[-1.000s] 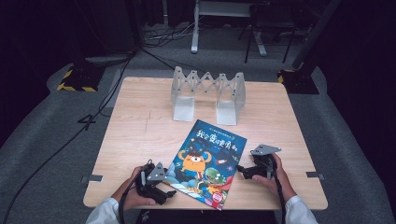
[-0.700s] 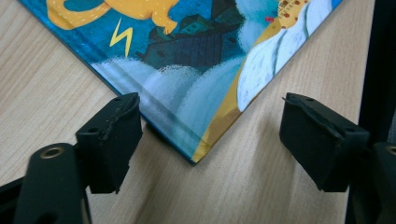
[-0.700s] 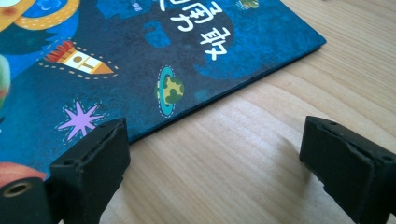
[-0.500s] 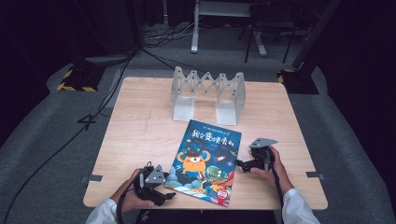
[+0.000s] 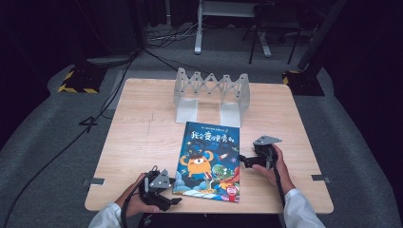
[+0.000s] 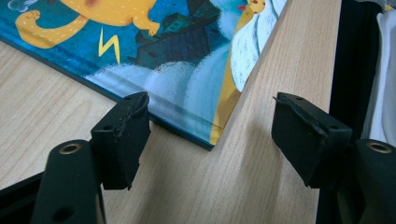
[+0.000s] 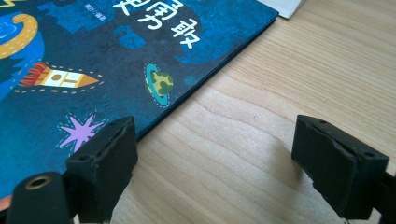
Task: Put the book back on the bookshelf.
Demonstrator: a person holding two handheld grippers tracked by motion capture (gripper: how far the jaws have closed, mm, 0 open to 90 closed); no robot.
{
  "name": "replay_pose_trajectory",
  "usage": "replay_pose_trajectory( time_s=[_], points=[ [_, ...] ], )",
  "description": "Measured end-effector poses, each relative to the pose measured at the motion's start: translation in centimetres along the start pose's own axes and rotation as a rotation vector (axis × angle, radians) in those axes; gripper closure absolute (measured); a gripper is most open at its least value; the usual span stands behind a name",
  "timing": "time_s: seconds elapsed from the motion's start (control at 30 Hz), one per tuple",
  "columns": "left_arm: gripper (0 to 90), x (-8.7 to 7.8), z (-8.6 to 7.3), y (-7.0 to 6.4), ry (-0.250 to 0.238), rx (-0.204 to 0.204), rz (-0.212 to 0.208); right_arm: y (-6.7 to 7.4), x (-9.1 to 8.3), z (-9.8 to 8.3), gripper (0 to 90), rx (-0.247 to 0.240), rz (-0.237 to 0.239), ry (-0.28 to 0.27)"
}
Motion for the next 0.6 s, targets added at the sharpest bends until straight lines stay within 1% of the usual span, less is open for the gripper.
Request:
replay_pose_trajectory(
  time_s=[0.1,0.13,0.17,0.2,0.27,0.33,0.4,0.43,0.47,0.53,0.6],
  points=[
    [30.2,0.1,0.2,-0.3,-0.01,0.008,-0.023,-0.2,-0.1,-0.1,16.1,0.006,-0.007,-0.004],
    [30.9,0.2,0.4,-0.5,-0.02,0.009,-0.04,-0.2,-0.2,-0.2,17.7,0.006,-0.006,0.002],
    [31.4,0.2,0.4,-0.5,-0.02,0.009,-0.04,-0.2,-0.2,-0.2,17.7,0.006,-0.006,0.002],
    [31.4,0.4,0.5,-0.7,-0.026,0.009,-0.049,-0.1,-0.5,-0.3,20.0,0.004,-0.004,0.01],
    [33.3,0.6,0.7,-0.9,-0.028,0.016,-0.048,-0.1,-1.1,-0.8,22.2,-0.008,0.007,0.023],
    [33.3,0.9,1.1,-1.2,-0.029,0.024,-0.054,0.0,-1.6,-1.2,22.1,-0.019,0.017,0.032],
    [33.1,1.0,1.2,-1.4,-0.031,0.024,-0.056,0.3,-2.3,-1.8,21.9,-0.045,0.038,0.046],
    [33.1,1.1,1.2,-1.5,-0.028,0.028,-0.055,0.3,-2.3,-1.8,21.9,-0.045,0.038,0.046],
    [32.7,1.2,1.3,-1.6,-0.027,0.037,-0.053,0.4,-2.9,-2.4,21.6,-0.061,0.042,0.055],
    [32.3,1.2,1.3,-1.7,-0.022,0.049,-0.046,0.4,-3.2,-2.7,21.5,-0.069,0.046,0.06],
    [31.6,1.1,1.2,-1.7,-0.014,0.059,-0.051,0.4,-3.7,-3.2,19.8,-0.075,0.054,0.063]
  ],
)
Point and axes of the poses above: each handheld gripper's, and its own axes: x roughly forward along the jaws, z roughly out of its top, y roughly to its left, the point moved 9 cm from there along x, roughly forward along the jaws, and after that the axes turned 6 degrees about x, right-handed, at the moved point
